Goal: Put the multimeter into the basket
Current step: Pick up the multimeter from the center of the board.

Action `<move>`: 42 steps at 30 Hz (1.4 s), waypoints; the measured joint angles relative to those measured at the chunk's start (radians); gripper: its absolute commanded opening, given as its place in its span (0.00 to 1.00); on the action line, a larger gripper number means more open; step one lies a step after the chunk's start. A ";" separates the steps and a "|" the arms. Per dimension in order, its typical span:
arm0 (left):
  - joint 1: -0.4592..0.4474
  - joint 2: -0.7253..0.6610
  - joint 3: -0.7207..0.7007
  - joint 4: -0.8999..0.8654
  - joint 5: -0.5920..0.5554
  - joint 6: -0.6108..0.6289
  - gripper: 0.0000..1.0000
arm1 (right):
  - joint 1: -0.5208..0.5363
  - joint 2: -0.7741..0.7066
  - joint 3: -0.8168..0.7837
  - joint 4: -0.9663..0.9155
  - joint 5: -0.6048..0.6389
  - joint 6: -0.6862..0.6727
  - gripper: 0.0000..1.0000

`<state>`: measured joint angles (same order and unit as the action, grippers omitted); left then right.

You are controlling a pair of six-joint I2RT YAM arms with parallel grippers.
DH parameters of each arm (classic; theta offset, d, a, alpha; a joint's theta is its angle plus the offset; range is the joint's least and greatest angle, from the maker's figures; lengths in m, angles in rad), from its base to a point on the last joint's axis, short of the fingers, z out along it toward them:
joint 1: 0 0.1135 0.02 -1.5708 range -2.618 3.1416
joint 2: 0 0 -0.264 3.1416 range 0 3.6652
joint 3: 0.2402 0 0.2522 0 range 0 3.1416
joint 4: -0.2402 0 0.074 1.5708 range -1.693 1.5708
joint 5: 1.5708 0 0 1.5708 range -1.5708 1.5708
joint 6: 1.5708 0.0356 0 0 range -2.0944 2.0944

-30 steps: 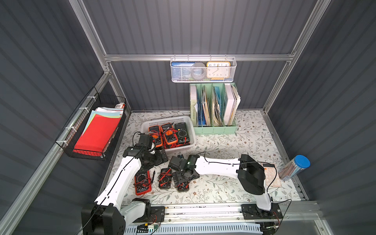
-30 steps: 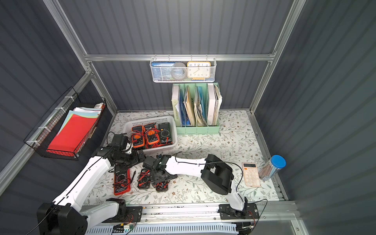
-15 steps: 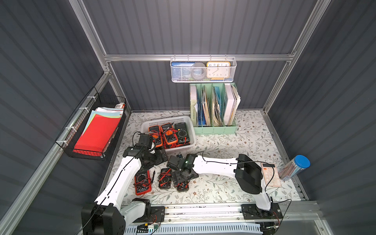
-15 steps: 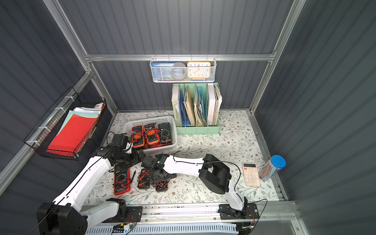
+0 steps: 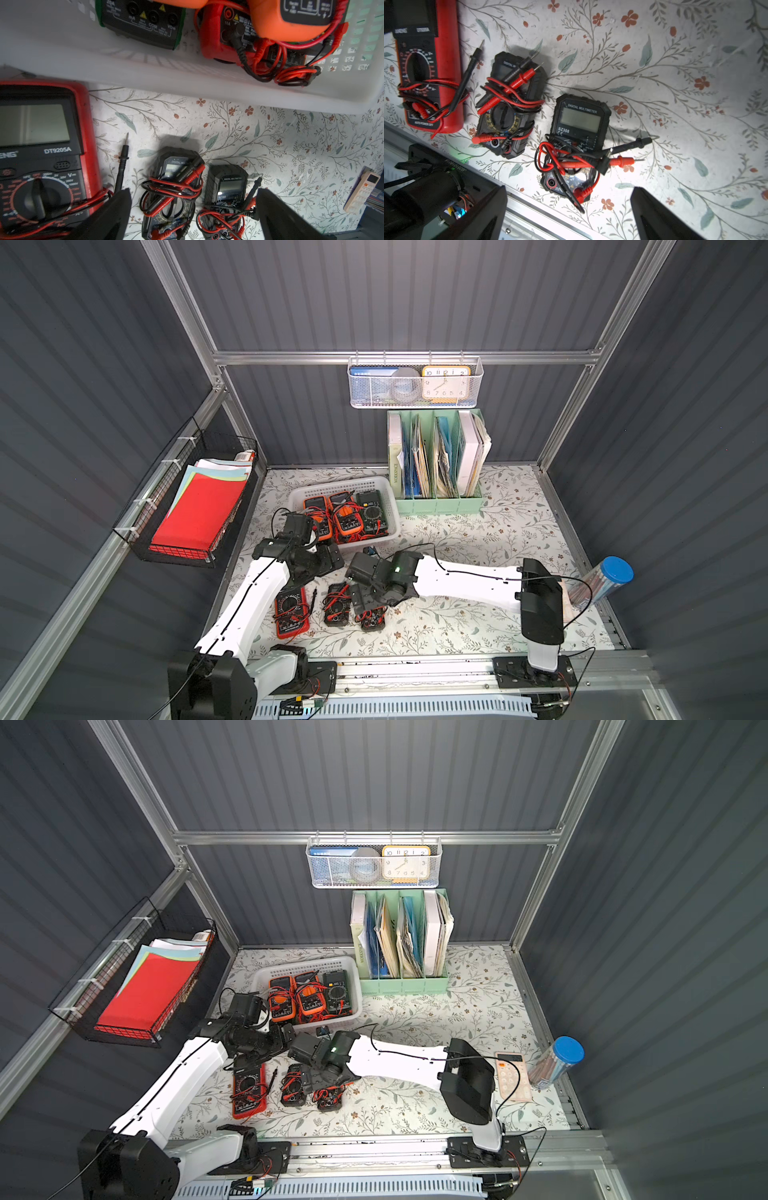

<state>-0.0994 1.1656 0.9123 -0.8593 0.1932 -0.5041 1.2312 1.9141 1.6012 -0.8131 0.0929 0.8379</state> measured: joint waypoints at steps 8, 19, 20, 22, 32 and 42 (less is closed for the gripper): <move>0.000 0.053 0.000 0.013 -0.009 0.000 0.99 | 0.035 0.061 -0.035 -0.002 0.001 0.096 0.99; 0.000 0.132 0.023 0.037 -0.008 -0.001 0.99 | 0.037 0.150 -0.037 0.031 -0.004 0.157 0.99; 0.000 0.132 0.024 0.040 -0.008 0.000 0.99 | 0.037 0.159 -0.035 0.034 -0.005 0.160 0.99; 0.000 0.132 0.025 0.044 -0.007 0.000 0.99 | 0.037 0.178 -0.034 0.039 -0.006 0.164 0.98; 0.000 0.127 0.024 0.050 -0.006 -0.001 0.99 | 0.034 0.207 -0.034 0.055 -0.018 0.156 0.72; 0.000 0.122 0.024 0.049 -0.007 0.000 0.99 | 0.030 0.170 -0.079 0.071 -0.021 0.118 0.58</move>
<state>-0.0994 1.2877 0.9367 -0.8101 0.1864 -0.5045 1.2613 2.0838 1.5227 -0.7418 0.0715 0.9558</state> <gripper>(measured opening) 0.993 0.706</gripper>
